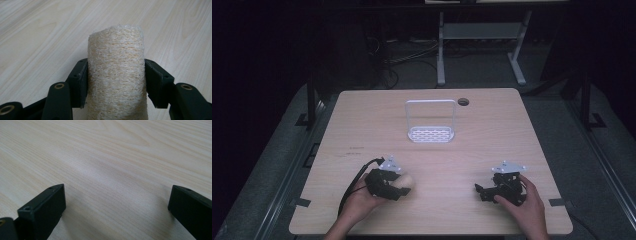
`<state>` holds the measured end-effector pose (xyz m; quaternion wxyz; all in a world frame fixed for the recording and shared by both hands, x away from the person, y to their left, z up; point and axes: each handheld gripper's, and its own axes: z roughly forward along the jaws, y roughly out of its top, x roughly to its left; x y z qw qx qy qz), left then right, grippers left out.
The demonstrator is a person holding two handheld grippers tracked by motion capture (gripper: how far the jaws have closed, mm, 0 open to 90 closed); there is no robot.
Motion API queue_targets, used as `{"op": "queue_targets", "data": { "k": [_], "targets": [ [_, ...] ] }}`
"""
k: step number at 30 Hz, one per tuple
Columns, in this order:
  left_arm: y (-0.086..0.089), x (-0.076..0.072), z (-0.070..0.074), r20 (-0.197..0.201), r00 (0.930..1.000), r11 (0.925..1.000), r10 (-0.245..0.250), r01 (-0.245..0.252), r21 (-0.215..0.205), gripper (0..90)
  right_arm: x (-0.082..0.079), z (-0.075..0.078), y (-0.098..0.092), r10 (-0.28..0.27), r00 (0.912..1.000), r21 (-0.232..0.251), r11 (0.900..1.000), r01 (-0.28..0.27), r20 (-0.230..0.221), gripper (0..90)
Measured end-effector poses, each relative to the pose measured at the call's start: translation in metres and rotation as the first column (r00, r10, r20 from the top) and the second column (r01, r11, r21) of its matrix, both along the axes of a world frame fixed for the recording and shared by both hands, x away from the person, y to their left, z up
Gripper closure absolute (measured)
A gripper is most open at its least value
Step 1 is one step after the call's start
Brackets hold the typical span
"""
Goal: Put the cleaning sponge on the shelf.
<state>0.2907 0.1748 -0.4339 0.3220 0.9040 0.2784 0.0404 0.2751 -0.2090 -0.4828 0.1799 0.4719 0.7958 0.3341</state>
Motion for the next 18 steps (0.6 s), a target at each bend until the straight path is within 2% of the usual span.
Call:
{"op": "queue_targets", "data": {
  "k": [8,15,18],
  "targets": [
    [0.011,0.004,0.003,0.028,0.9993,0.9982,0.024,-0.023,-0.055,41.8,0.0,0.0,0.0,0.0,1.0,0.0,1.0,0.0,0.0,1.0],
    [0.017,0.009,0.004,0.058,0.9972,0.9922,0.048,-0.041,-0.117,41.8,0.0,0.0,0.0,0.0,1.0,0.0,1.0,0.0,0.0,0.9],
    [0.019,0.012,0.004,0.06,0.997,0.991,0.049,-0.041,-0.127,41.8,0.0,0.0,0.0,0.002,1.0,-0.001,1.0,-0.002,0.0,0.9]
  ]
}}
